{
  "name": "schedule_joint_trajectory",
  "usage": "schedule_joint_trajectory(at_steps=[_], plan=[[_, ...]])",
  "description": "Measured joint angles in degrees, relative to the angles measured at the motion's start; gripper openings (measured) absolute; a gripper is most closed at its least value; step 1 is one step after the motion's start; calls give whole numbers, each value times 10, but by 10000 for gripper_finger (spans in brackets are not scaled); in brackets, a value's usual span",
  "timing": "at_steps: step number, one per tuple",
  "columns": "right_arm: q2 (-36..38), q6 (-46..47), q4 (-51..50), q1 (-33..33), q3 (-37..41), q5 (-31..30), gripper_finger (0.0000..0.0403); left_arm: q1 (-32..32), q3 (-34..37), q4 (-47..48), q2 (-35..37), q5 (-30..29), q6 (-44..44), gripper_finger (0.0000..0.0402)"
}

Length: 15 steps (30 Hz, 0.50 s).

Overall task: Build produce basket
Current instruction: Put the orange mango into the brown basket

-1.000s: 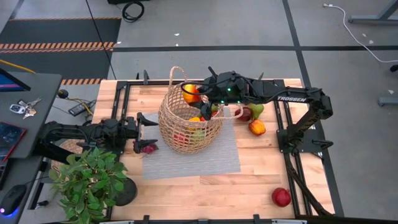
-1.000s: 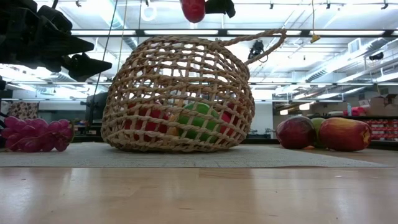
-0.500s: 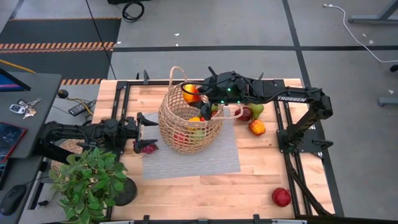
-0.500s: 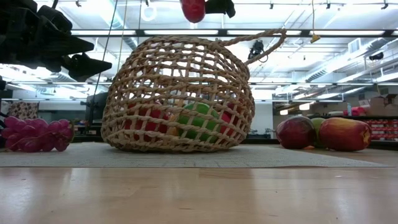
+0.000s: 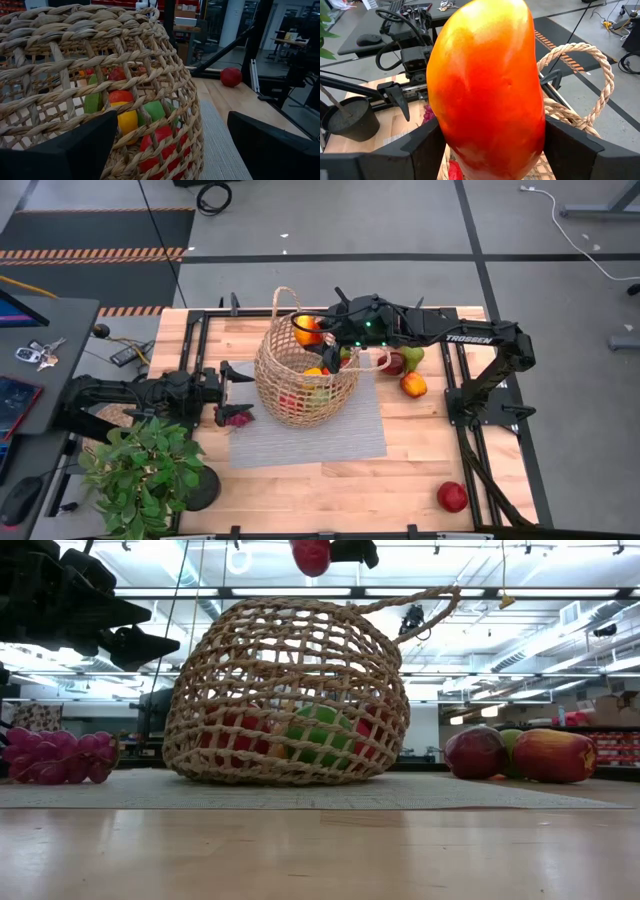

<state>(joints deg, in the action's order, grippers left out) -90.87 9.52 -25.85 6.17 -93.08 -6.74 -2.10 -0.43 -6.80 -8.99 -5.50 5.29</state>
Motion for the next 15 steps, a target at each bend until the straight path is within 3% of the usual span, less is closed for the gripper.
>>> schedule_joint_trajectory(at_steps=[15], plan=[[0,0,0,0,0,0,300,0,0,0,0,0,0,386]])
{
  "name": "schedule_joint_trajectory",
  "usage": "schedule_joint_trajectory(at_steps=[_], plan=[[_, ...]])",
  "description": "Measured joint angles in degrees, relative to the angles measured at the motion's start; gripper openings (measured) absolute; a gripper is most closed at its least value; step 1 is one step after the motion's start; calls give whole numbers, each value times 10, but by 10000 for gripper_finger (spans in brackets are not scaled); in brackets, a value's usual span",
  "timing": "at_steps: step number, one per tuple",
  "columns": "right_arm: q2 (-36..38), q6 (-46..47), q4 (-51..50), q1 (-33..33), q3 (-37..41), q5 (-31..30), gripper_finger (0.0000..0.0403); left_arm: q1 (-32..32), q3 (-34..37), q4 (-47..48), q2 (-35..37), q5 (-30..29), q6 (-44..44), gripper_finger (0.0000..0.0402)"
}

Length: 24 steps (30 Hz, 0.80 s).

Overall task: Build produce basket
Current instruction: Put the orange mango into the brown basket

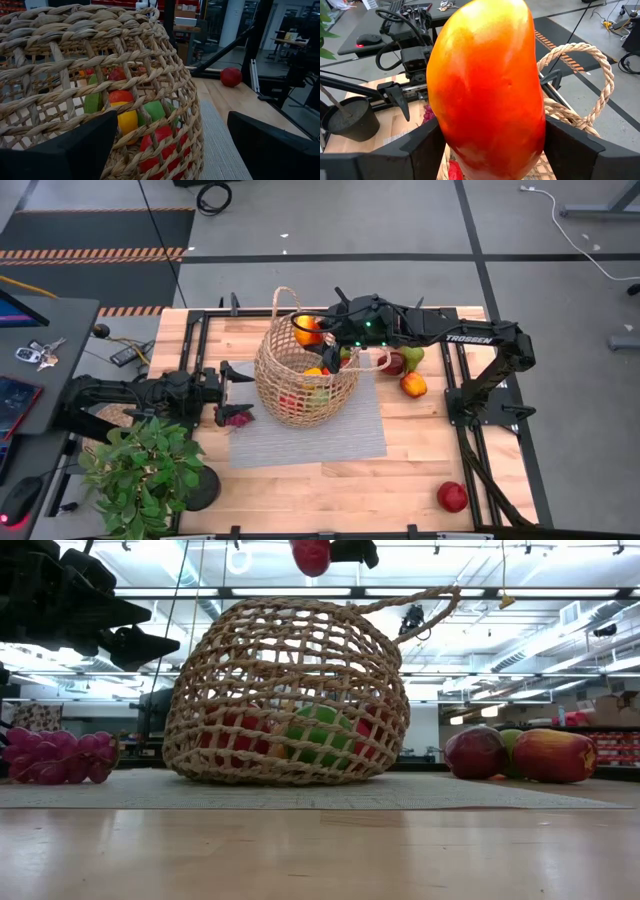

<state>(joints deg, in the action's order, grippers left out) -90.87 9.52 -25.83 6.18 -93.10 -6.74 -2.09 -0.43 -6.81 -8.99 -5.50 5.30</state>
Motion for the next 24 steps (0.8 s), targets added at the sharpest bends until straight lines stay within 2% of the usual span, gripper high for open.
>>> schedule_joint_trajectory(at_steps=[6,14,24], plan=[[0,0,3,0,2,0,300,0,0,0,0,0,0,386],[0,14,29,5,51,-13,300,0,0,0,0,0,0,386],[0,44,31,27,71,13,300,0,0,0,0,0,0,386]])
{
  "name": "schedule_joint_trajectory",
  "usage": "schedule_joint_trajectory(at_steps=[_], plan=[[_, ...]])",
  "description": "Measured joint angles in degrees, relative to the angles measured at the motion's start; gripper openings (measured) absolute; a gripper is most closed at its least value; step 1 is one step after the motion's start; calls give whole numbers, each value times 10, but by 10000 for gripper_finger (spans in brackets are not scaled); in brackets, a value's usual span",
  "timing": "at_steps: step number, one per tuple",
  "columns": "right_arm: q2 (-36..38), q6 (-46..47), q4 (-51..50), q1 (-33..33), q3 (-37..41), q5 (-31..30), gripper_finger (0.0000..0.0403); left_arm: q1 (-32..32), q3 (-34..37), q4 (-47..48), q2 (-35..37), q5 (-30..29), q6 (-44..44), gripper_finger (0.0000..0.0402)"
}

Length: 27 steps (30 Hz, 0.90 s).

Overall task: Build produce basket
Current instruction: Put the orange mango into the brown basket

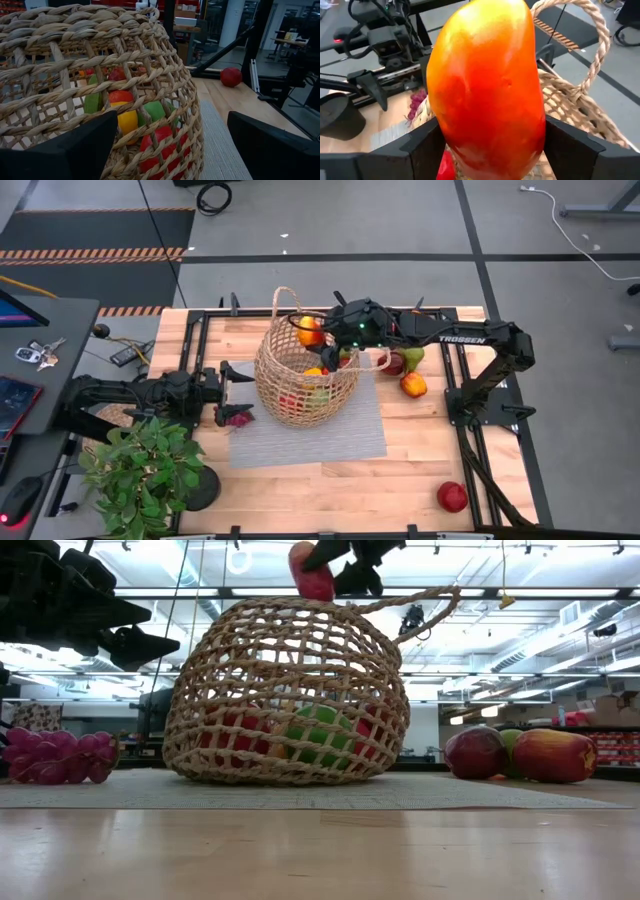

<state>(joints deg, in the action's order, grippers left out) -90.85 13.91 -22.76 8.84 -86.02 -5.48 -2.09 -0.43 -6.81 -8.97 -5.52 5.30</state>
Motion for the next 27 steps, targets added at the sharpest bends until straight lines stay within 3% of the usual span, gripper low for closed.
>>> schedule_joint_trajectory(at_steps=[5,14,24,27], plan=[[-10,11,0,0,-2,12,300,0,0,0,0,0,0,386],[-96,31,-19,31,-27,34,300,0,0,-1,0,0,0,386],[-232,-9,-200,52,-214,59,300,0,0,-1,0,0,0,386],[-265,-29,-243,57,-265,98,300,0,0,-1,0,0,0,386]])
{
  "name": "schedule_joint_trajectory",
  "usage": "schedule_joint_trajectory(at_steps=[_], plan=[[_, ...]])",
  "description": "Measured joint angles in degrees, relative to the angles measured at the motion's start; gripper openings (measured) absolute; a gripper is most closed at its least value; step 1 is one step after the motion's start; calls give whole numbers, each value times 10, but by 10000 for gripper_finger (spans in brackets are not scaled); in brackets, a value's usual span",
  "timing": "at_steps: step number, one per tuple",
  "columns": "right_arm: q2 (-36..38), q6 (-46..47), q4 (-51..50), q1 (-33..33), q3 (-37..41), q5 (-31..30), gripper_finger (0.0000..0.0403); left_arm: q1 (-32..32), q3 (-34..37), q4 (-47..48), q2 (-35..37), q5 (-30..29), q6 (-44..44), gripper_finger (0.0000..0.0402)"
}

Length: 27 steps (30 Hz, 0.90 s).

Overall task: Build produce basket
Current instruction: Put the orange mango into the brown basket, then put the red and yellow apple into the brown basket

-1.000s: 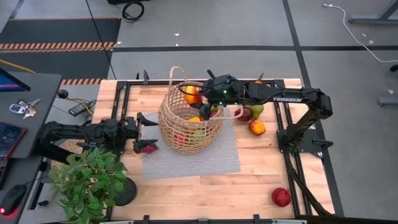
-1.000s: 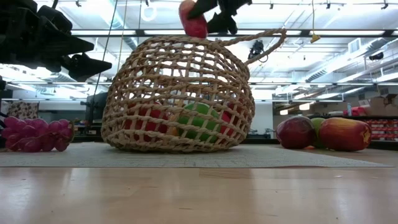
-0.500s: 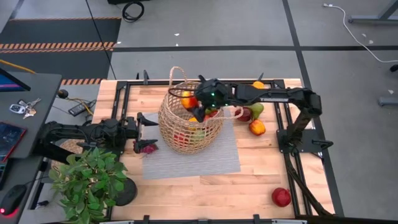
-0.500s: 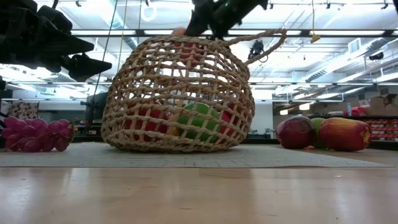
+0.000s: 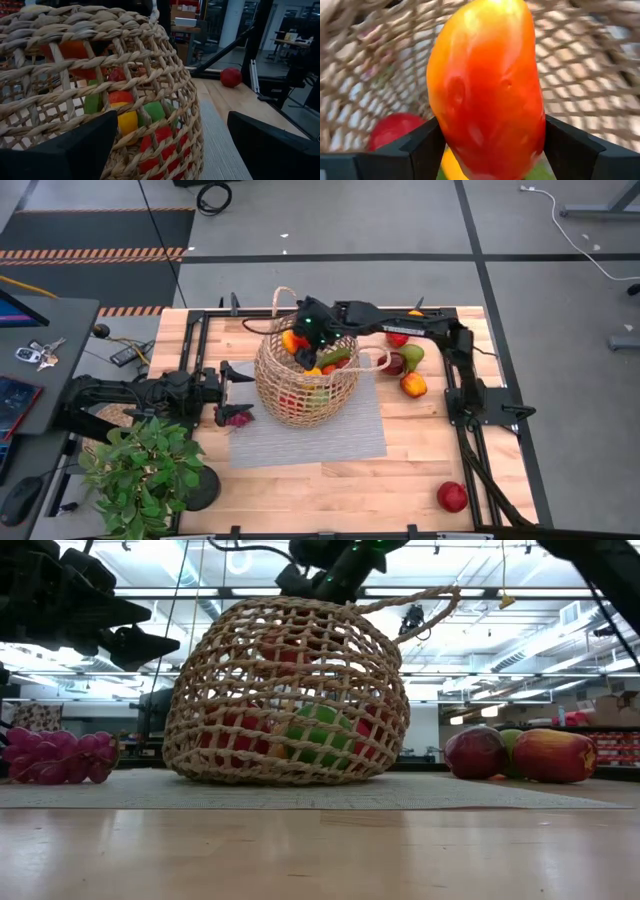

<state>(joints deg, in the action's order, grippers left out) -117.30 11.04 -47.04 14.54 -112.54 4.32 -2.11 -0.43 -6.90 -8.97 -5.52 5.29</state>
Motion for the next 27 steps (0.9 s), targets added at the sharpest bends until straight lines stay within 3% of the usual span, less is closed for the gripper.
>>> schedule_joint_trajectory(at_steps=[4,17,27], plan=[[-27,-31,-25,0,-20,57,301,0,0,0,0,0,0,386],[-47,-17,-59,19,-24,60,372,0,0,0,0,0,0,386],[48,-23,-78,15,-85,-63,367,0,0,0,0,0,0,386]])
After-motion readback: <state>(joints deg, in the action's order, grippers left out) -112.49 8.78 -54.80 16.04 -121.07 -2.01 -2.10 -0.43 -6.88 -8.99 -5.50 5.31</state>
